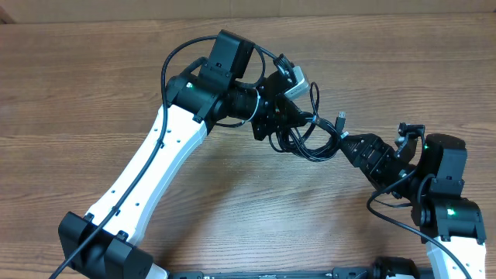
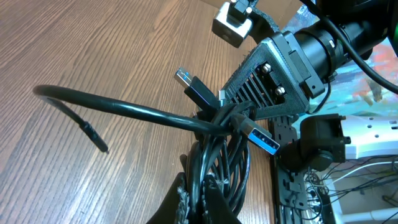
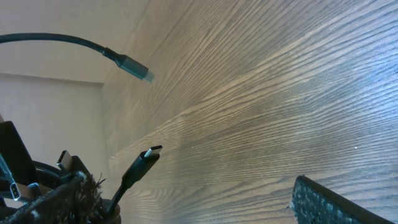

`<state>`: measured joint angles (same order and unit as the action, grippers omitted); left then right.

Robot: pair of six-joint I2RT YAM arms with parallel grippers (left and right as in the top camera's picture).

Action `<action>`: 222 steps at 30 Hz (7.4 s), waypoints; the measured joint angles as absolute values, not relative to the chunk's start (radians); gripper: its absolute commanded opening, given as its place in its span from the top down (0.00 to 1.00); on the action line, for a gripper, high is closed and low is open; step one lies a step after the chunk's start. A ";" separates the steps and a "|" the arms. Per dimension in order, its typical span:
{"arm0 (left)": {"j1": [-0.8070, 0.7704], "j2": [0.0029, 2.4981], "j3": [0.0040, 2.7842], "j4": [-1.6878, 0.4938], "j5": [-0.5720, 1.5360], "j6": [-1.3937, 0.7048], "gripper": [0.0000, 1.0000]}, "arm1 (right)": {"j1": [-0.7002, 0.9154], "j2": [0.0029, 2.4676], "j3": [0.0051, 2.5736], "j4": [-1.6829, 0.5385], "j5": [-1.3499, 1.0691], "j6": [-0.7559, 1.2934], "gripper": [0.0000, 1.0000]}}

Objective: Untangle cables

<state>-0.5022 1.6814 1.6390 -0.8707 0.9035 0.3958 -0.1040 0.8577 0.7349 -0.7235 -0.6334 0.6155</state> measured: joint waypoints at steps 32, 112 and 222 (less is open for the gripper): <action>-0.502 1.681 1.639 -0.818 0.818 0.332 0.96 | -0.104 0.858 0.735 -0.719 -0.665 0.556 0.01; -0.371 1.687 1.635 -0.811 1.238 0.422 0.96 | -0.097 1.050 0.758 -0.883 -0.246 0.591 0.00; -0.709 1.681 1.639 -0.863 0.215 -0.183 0.00 | -0.097 0.833 0.756 -0.812 -0.714 -0.004 0.96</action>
<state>-0.7090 1.6814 1.6390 -0.8631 0.2146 -0.1825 -0.0975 0.8333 0.7563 -0.8120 -0.7143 -0.0036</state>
